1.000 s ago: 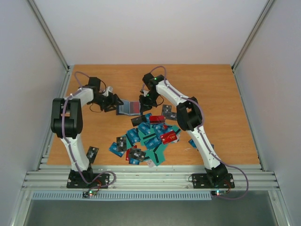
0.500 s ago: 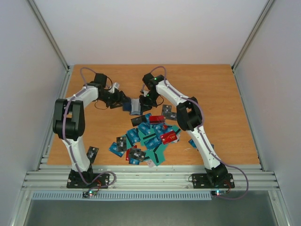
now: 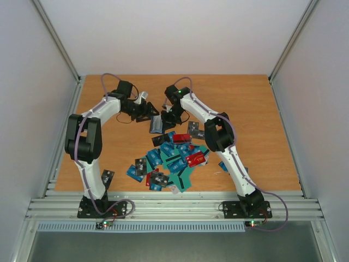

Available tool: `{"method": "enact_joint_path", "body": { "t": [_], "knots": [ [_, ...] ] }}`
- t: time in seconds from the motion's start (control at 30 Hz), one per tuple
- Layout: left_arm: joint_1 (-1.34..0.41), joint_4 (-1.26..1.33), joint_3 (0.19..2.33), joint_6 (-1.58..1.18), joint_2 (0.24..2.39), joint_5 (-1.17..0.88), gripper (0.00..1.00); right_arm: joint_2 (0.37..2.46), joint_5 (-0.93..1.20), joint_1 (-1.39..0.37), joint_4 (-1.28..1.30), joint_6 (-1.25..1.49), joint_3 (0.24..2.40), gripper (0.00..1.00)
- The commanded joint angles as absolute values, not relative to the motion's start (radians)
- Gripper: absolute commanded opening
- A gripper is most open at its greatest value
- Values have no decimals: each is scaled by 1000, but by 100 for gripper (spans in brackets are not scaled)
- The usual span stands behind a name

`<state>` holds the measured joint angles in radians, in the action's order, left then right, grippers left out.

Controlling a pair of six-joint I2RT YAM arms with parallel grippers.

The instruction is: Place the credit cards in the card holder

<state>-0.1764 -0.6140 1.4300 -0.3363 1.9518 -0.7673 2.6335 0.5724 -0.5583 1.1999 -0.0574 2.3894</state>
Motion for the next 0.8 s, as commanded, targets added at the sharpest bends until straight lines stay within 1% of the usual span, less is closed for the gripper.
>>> {"method": "enact_joint_path", "body": {
  "t": [0.0, 0.13, 0.33, 0.4, 0.47, 0.63, 0.73, 0.77],
  "knots": [
    [-205, -634, 1495, -343, 1990, -784, 64, 2610, 581, -580, 1205, -54, 2404, 4],
    [-220, -652, 1527, -339, 2010, -781, 64, 2591, 584, -579, 1211, -57, 2406, 4],
    [-228, -626, 1520, -348, 2043, -784, 63, 2529, 564, -564, 1221, -62, 2388, 5],
    [-228, -608, 1509, -354, 2055, -789, 61, 2492, 563, -559, 1211, -60, 2365, 5],
    [-227, -595, 1503, -359, 2067, -794, 57, 2461, 567, -554, 1203, -57, 2341, 6],
    [-229, -549, 1488, -377, 2081, -800, 43, 2379, 559, -541, 1190, -60, 2255, 7],
    [-229, -548, 1492, -376, 2106, -800, 36, 2277, 546, -521, 1135, -54, 2123, 7],
    [-230, -556, 1494, -371, 2099, -794, 33, 2241, 548, -513, 1109, -47, 2046, 8]
  ]
}}
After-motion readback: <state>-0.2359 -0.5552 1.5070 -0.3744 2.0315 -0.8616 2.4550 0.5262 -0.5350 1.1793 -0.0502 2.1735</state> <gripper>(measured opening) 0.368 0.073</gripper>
